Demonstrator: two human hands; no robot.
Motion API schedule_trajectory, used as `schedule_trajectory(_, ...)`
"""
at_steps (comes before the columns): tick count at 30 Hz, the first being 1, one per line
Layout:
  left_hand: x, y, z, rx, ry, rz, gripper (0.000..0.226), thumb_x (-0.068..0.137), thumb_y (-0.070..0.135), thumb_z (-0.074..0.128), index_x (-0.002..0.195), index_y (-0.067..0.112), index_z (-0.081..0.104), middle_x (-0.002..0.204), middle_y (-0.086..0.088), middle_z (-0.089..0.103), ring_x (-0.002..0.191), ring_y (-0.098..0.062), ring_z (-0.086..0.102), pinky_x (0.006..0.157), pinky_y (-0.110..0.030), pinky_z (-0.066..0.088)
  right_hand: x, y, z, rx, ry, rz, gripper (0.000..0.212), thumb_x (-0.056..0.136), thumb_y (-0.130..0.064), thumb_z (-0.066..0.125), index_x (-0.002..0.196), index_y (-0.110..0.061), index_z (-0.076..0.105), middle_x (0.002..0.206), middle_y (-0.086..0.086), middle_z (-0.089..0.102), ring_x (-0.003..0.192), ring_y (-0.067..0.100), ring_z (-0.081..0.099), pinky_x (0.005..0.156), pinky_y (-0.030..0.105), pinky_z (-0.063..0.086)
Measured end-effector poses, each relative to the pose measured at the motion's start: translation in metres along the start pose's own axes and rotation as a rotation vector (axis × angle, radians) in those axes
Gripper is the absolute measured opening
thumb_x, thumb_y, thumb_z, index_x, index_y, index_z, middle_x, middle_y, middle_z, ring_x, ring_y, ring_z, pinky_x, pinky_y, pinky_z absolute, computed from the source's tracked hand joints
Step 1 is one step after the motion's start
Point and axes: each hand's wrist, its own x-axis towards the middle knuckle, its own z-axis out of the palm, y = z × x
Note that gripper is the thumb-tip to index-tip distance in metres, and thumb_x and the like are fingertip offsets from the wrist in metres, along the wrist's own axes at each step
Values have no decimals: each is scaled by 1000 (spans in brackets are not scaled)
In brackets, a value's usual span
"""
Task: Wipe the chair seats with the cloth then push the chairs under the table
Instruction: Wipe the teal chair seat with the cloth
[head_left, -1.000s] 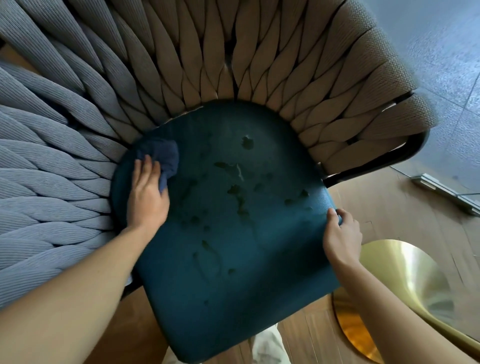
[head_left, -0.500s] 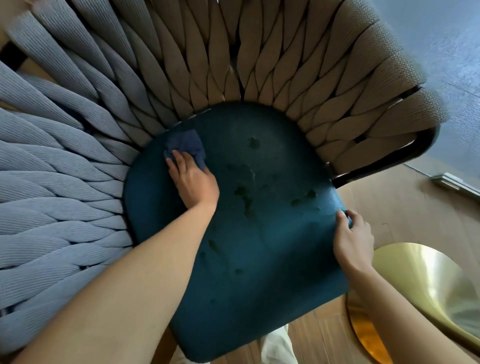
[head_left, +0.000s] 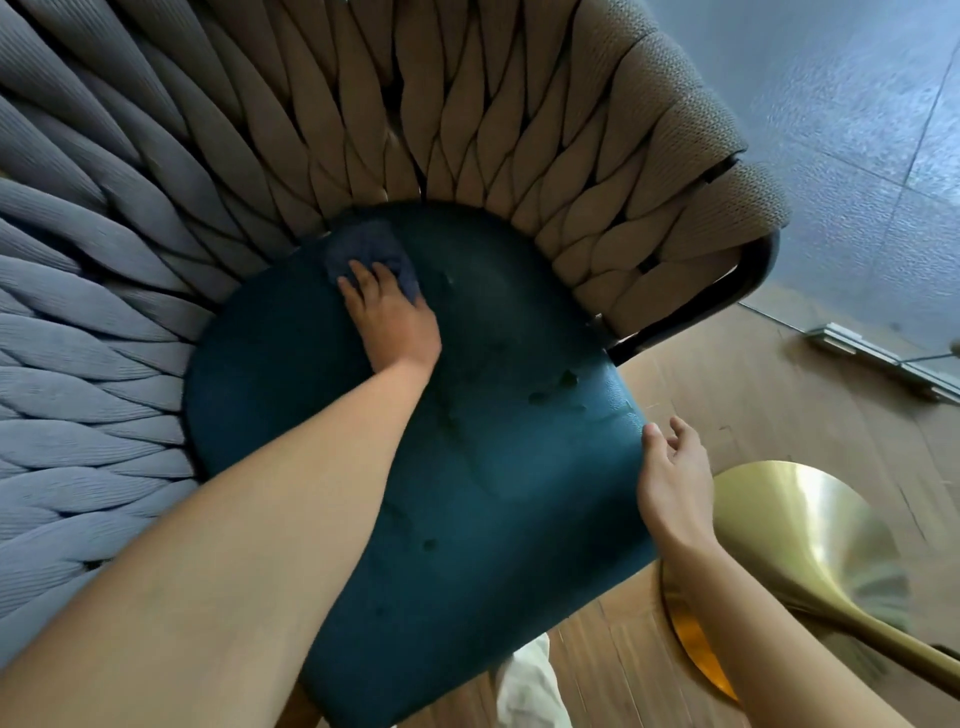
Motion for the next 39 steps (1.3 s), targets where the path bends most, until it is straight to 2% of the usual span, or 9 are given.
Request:
schedule_trajectory(5, -29, -17, 7, 27, -166, 563, 49, 99, 15, 43, 146, 3, 34, 159, -13, 19, 148, -29, 9, 120, -34, 8, 4, 14, -2, -44, -30, 14, 49, 103, -37, 34, 141, -8, 46, 146, 12, 48, 132, 30, 44, 110, 43, 34)
schedule_trajectory(8, -34, -39, 0, 47, -31, 409, 52, 96, 10, 48, 145, 0, 35, 158, -14, 20, 148, -29, 9, 121, -35, 9, 5, 16, 1, -26, -49, 25, 48, 103, -38, 33, 137, -10, 52, 139, 10, 55, 126, 27, 49, 108, 44, 38)
schedule_trajectory(12, -20, 19, 13, 101, -7, 115, 56, 96, 19, 41, 144, -8, 29, 154, -27, 24, 146, -37, 12, 120, -44, 3, 6, 20, 3, -33, -42, 21, 48, 103, -39, 32, 136, -11, 53, 137, 10, 56, 124, 27, 51, 106, 44, 40)
schedule_trajectory(17, -50, 16, 23, 256, -242, 771, 55, 97, 21, 38, 146, 0, 31, 157, -19, 20, 147, -34, 11, 121, -41, 9, 8, 21, 1, -34, -53, 23, 47, 104, -38, 33, 137, -10, 52, 139, 10, 54, 125, 27, 50, 106, 43, 39)
schedule_trajectory(19, -56, -13, 9, 221, -285, 881, 52, 97, 22, 39, 144, 0, 37, 156, -16, 24, 146, -31, 17, 120, -38, 14, 8, 19, 0, -22, -60, 25, 48, 104, -38, 32, 137, -10, 52, 138, 10, 54, 124, 27, 50, 107, 43, 39)
schedule_trajectory(24, -39, 19, 10, 313, -112, 336, 57, 96, 24, 43, 144, -5, 31, 154, -27, 24, 145, -39, 13, 121, -43, 7, 1, 22, 5, -103, -32, -12, 51, 103, -41, 31, 142, -11, 46, 143, 11, 48, 129, 28, 45, 109, 43, 35)
schedule_trajectory(26, -44, 55, 20, 327, -146, 313, 63, 95, 31, 38, 147, -3, 25, 154, -29, 19, 145, -41, 10, 120, -46, 5, -1, 25, 5, -125, -37, -29, 53, 103, -43, 30, 145, -12, 41, 147, 10, 44, 133, 28, 40, 111, 43, 31)
schedule_trajectory(33, -97, 26, 24, 233, -526, 1141, 59, 83, 30, 37, 132, 2, 54, 147, -16, 44, 140, -32, 33, 114, -44, 30, -5, 27, 5, -92, -2, -44, 51, 103, -42, 32, 145, -14, 41, 146, 9, 44, 134, 27, 39, 111, 43, 31)
schedule_trajectory(39, -51, -9, -1, 354, -470, 1225, 55, 86, 29, 35, 128, 2, 59, 142, -15, 50, 136, -31, 41, 112, -41, 30, -19, 32, 13, -133, 76, -43, 51, 101, -42, 35, 145, -16, 41, 147, 8, 42, 134, 28, 35, 111, 46, 29)
